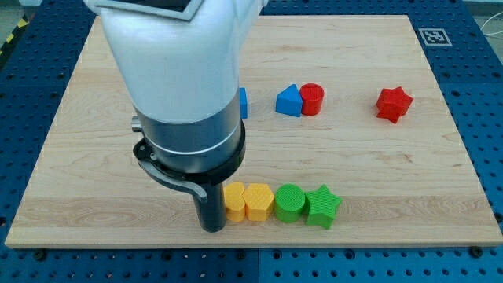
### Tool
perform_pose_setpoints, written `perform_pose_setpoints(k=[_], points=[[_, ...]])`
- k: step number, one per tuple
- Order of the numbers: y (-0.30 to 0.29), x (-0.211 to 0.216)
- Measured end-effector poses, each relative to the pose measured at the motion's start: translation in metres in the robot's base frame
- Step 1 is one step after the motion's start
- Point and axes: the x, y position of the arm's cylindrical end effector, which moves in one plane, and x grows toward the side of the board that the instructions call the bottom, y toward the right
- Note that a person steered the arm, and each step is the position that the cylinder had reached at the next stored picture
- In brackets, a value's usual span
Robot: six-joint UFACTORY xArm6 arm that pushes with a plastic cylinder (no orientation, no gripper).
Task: Nudge the green star right a bit
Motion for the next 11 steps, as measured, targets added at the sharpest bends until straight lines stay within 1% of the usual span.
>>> perform_pose_setpoints(k=[1, 2, 4, 5, 6, 11], points=[[0.000, 0.015], [0.005, 0.015], [0.067, 0.015], [0.079, 0.015], [0.079, 0.015], [0.126, 0.016]])
